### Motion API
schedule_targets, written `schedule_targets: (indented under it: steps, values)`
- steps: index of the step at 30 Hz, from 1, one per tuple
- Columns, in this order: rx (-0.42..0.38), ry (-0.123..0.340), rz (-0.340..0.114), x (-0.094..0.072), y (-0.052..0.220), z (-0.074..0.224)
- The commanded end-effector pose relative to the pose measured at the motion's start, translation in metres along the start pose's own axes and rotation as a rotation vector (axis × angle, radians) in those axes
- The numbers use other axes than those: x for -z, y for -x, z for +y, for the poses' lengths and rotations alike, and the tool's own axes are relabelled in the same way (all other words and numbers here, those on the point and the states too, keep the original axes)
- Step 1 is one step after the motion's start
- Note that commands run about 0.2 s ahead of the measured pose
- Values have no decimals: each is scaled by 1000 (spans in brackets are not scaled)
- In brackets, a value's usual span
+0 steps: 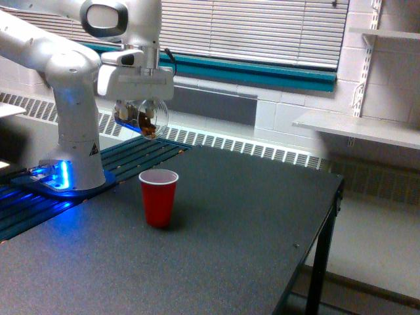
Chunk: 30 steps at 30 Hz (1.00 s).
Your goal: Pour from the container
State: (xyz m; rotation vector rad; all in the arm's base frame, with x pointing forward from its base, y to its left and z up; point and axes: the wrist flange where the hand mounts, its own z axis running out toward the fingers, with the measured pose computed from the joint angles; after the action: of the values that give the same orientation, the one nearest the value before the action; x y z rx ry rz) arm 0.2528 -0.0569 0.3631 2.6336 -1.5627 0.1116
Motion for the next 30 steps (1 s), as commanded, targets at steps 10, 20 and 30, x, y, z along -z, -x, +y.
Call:
schedule_targets:
  steps: [10, 20, 30]
  values:
    - [55, 61, -30, -27, 19, -4]
    - [56, 79, -32, -35, 20, -5]
    - [47, 90, -35, -37, 19, -3]
